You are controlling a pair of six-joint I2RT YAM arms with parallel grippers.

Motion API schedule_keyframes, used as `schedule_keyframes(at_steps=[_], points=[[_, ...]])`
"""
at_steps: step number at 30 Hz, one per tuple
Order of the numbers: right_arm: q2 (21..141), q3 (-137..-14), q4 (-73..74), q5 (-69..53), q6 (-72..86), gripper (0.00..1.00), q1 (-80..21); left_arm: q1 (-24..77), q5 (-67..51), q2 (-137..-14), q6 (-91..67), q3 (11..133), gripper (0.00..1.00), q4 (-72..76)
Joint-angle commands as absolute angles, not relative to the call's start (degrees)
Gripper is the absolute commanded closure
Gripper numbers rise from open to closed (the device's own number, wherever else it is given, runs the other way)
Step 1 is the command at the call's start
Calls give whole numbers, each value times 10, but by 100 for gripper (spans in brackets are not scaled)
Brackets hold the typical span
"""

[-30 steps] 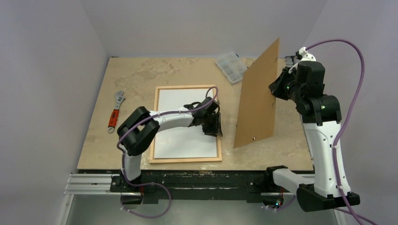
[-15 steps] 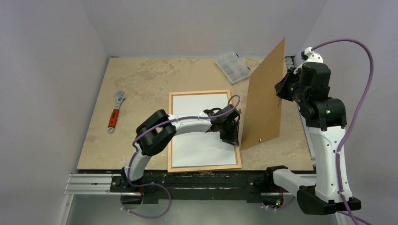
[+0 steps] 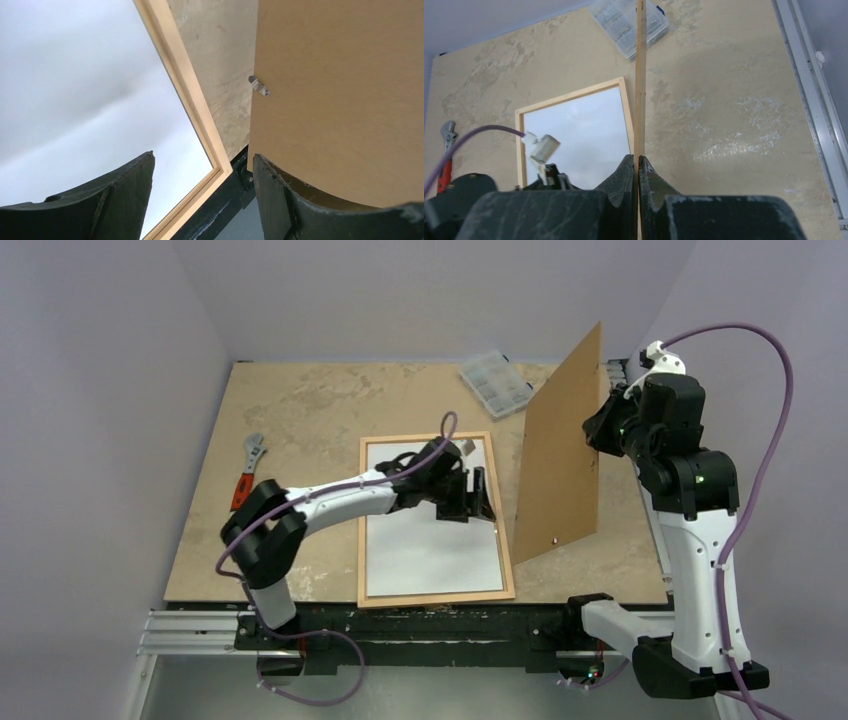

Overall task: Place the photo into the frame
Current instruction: Move the photo frame to the center of the board.

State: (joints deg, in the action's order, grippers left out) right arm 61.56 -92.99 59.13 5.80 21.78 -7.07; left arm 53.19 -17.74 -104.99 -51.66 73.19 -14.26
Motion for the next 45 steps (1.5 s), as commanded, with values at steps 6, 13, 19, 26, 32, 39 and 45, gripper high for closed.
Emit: schedule_keyframes(at_steps=[6,13,19,26,32,39,45], points=[[596,-917,491,-49,222,100,-71,387,-174,-811,-513,498,30,-74],[579,-861,410,-145,233,100,-71,301,-14,-662,-476,414,36,-259],[575,-794,311,-267,276,100,-71,301,124,-668,-457,436,39,-410],[540,-690,177,-339,328,100,-71,301,94,-724,-446,409,44,-347],[533,-664,171,-341,330,100,-71,301,55,-779,-434,416,59,-284],[511,-586,128,-328,367,100,-71,302,7,-846,-443,447,86,-235],[507,-564,126,-313,377,100,-71,310,-29,-887,-469,473,99,-191]])
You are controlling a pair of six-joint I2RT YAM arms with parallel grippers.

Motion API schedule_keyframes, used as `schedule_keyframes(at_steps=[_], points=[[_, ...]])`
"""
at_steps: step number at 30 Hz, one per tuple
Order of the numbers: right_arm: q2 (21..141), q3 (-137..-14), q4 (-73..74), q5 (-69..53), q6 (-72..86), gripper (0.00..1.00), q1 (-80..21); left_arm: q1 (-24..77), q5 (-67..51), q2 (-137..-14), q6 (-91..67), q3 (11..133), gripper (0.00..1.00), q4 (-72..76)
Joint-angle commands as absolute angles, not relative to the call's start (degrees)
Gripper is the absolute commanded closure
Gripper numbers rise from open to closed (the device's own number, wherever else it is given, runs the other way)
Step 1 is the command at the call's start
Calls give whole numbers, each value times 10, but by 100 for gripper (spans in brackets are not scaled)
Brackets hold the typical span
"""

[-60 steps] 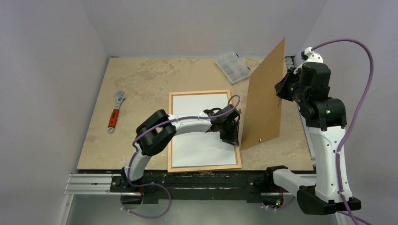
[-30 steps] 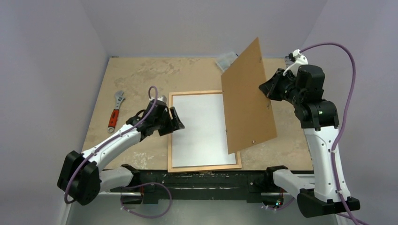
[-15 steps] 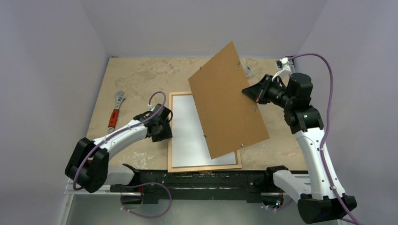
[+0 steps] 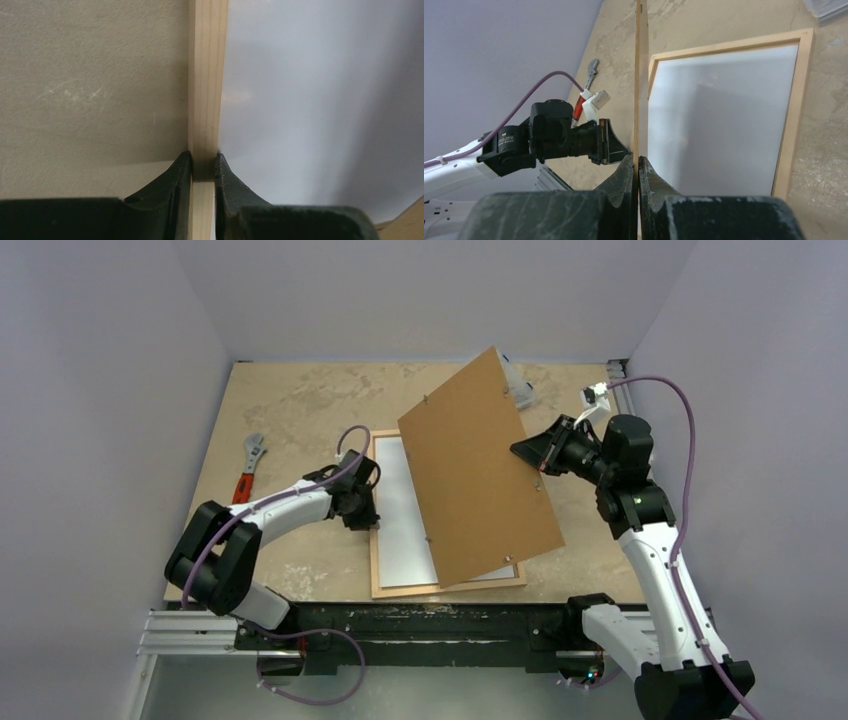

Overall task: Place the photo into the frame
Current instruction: Move the photo frame to the center of the board, then place the photo frame item in the photo frame.

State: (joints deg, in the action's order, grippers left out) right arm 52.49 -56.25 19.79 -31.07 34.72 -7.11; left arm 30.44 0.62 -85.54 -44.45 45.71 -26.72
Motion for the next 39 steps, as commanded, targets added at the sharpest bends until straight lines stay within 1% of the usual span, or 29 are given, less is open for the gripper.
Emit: schedule_keyframes(at_steps=[1,3,5,6,9,13,15,16,20,25,27,31,33,39], points=[[505,-562,125,-310,378,100,-71,311,-34,-891,-466,480,99,-188],[506,-558,124,-305,379,100,-71,317,-37,-896,-461,496,99,-192],[507,-558,124,-304,380,100,-71,322,-30,-896,-457,509,95,-202],[507,-557,123,-303,382,100,-71,323,-27,-894,-454,510,89,-205],[507,-558,120,-302,386,100,-71,324,-17,-881,-450,508,62,-217],[506,-557,118,-300,401,100,-71,324,-2,-821,-449,495,35,-245],[504,-548,105,-301,420,100,-71,324,15,-778,-451,484,27,-255],[503,-539,94,-302,433,100,-71,324,18,-760,-450,481,25,-260],[505,-498,25,-324,501,100,-71,324,13,-694,-445,471,25,-283],[527,-426,-122,-364,624,100,-70,324,3,-648,-465,445,32,-301],[541,-413,-162,-375,655,100,-69,324,21,-628,-470,435,35,-325],[561,-407,-181,-389,668,100,-66,324,93,-596,-474,435,37,-397],[564,-400,-196,-391,677,100,-65,323,108,-586,-471,435,38,-419],[574,-384,-228,-392,698,100,-59,331,90,-591,-465,431,39,-426]])
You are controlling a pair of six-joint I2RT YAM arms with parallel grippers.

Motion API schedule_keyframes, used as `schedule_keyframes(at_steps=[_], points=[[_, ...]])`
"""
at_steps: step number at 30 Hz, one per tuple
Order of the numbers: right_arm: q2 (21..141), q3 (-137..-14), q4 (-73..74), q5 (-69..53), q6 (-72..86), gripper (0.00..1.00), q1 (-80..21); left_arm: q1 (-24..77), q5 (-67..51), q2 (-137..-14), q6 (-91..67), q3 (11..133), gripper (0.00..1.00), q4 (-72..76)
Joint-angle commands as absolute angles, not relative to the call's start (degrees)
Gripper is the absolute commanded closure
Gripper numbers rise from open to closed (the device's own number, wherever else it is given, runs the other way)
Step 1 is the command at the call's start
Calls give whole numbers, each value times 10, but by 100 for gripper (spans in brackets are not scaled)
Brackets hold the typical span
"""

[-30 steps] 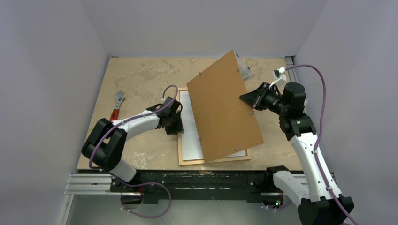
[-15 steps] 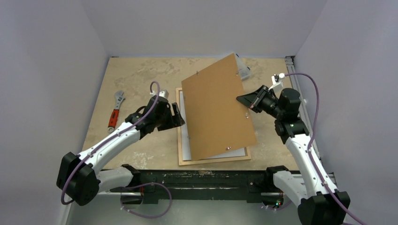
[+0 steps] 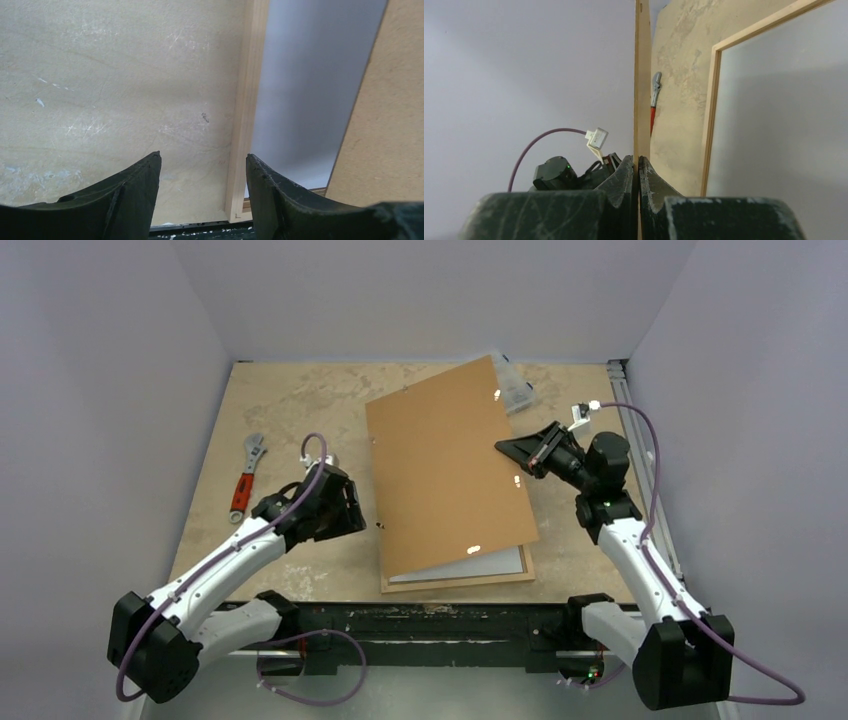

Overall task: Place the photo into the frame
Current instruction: Place the photo frame item in the photo frame.

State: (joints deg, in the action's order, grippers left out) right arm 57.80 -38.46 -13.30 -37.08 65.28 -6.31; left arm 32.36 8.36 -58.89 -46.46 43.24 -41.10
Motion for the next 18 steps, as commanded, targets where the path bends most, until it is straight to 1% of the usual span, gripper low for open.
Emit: schedule_keyframes(at_steps=[1,7,11,18], points=[[576,-382,-231,-390,700,100,-59,340,88,-597,-467,433,40,-423],[589,-361,-269,-385,714,100,-57,411,115,-643,-492,476,40,-432],[594,-352,-283,-392,715,100,-57,418,128,-670,-497,500,40,-434],[586,-328,-296,-403,709,100,-53,417,191,-673,-488,540,40,-464]])
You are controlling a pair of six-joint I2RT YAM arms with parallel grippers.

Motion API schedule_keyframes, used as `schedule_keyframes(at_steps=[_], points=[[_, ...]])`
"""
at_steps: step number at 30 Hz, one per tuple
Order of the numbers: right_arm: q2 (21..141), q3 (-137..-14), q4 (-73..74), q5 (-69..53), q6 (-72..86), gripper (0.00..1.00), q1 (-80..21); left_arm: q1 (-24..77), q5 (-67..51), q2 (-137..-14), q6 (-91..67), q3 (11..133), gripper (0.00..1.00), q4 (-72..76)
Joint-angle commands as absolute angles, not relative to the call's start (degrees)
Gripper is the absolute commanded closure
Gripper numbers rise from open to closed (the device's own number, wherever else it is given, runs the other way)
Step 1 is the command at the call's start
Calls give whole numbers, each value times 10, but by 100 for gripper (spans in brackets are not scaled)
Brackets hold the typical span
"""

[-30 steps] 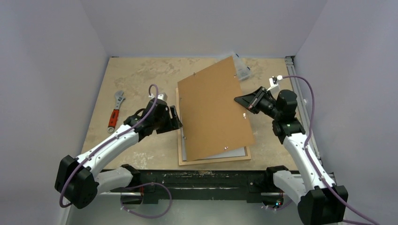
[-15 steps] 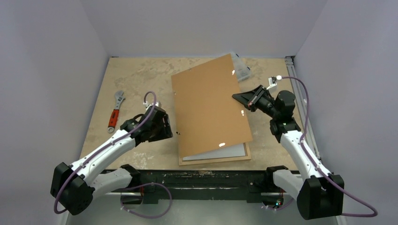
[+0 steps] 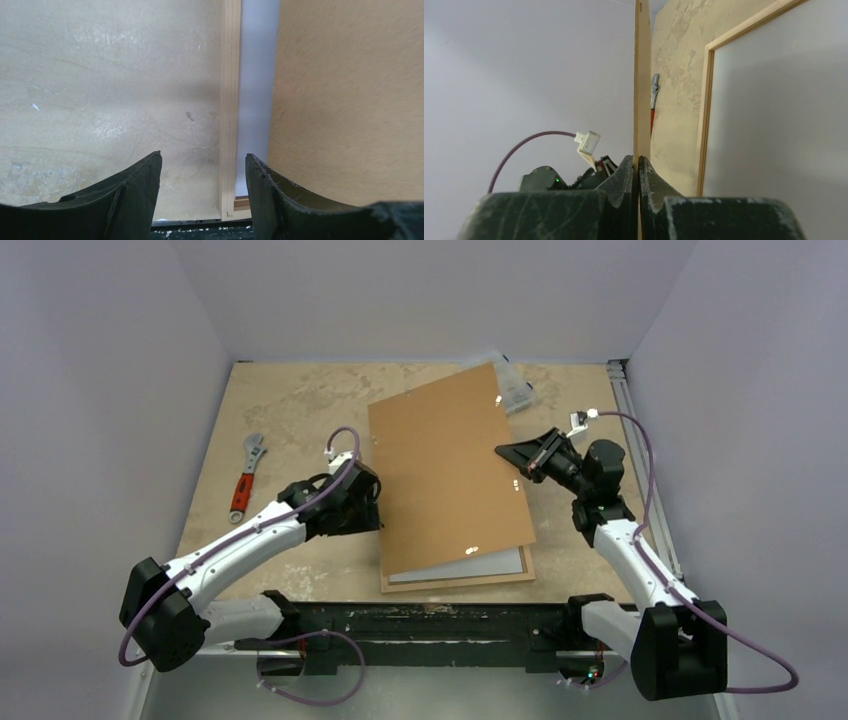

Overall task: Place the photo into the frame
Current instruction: Place the photo frame item in the photo frame.

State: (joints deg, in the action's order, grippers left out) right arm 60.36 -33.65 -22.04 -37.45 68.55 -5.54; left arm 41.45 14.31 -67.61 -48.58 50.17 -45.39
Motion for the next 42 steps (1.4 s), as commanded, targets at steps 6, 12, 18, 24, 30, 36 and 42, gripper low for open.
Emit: schedule_keyframes(at_steps=[6,12,18,24,30,36,42], points=[[590,-286,-345,-412,731,100,-51,418,190,-686,-480,542,40,-443],[612,-243,-394,-406,727,100,-44,418,185,-713,-479,535,40,-431],[647,-213,-434,-406,716,100,-38,417,187,-729,-479,526,40,-430],[630,-211,-377,-403,663,100,-22,412,185,-738,-483,501,39,-421],[619,-216,-339,-400,625,100,-9,401,160,-747,-486,464,40,-370],[630,-219,-336,-400,620,100,-8,388,141,-762,-488,444,40,-341],[654,-211,-359,-402,624,100,-6,375,115,-773,-484,428,41,-314]])
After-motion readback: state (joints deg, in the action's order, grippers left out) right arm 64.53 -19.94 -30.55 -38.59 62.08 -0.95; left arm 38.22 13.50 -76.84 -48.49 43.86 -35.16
